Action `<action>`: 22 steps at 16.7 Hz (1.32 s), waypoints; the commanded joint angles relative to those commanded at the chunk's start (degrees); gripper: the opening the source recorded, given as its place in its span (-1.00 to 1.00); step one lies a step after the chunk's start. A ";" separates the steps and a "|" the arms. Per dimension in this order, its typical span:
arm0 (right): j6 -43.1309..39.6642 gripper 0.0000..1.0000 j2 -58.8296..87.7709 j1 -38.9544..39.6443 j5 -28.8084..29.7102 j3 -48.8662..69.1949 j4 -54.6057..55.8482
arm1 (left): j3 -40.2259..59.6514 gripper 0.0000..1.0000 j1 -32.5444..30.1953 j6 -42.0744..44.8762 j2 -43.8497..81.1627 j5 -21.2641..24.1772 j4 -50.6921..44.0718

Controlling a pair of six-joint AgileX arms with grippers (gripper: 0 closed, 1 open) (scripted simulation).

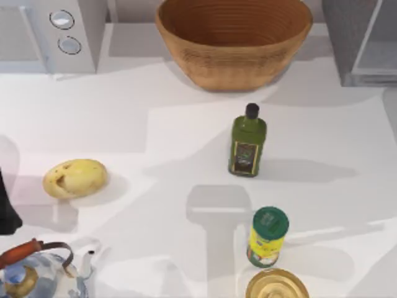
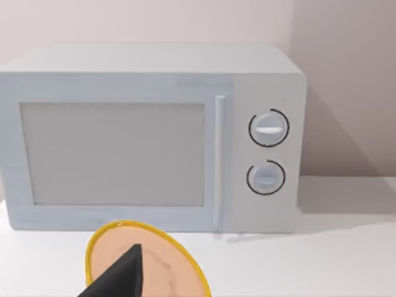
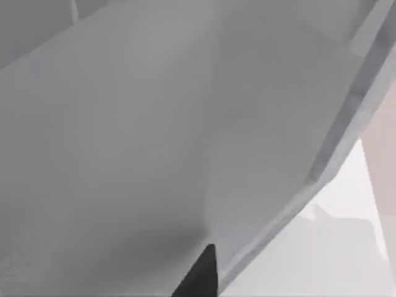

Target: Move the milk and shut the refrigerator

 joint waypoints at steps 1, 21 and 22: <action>1.29 1.00 -0.45 1.95 1.64 -0.68 0.72 | 0.00 1.00 0.00 0.00 0.00 0.00 0.00; 22.22 1.00 -6.34 30.97 26.29 -10.80 11.42 | 0.00 1.00 0.00 0.00 0.00 0.00 0.00; 22.17 1.00 -5.70 30.99 26.32 -10.18 11.25 | 0.00 1.00 0.00 0.00 0.00 0.00 0.00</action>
